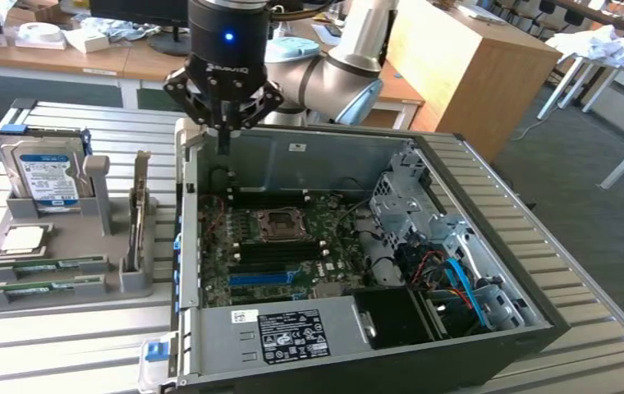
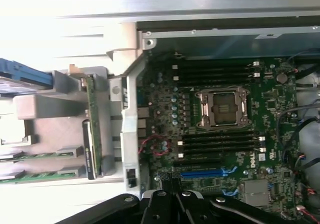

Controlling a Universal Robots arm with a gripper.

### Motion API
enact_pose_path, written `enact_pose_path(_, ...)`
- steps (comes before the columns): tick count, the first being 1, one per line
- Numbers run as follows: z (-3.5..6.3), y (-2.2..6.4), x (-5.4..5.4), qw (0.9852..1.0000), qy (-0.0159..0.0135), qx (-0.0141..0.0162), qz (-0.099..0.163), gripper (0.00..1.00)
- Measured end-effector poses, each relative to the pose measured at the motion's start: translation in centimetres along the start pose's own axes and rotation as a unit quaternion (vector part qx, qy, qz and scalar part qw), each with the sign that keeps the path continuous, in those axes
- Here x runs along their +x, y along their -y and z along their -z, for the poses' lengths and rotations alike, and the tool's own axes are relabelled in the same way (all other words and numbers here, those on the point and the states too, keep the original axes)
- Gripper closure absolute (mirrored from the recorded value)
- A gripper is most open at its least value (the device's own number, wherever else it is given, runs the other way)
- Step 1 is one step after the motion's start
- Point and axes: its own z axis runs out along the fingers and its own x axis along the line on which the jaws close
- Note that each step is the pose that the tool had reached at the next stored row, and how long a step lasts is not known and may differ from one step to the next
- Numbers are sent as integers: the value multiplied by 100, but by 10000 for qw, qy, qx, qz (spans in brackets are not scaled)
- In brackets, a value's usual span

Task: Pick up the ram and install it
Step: 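Reach for the ram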

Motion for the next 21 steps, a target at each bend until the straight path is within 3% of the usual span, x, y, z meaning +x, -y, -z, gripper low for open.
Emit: enact_pose_path(21,7,9,419,10000,-3,0,15,90)
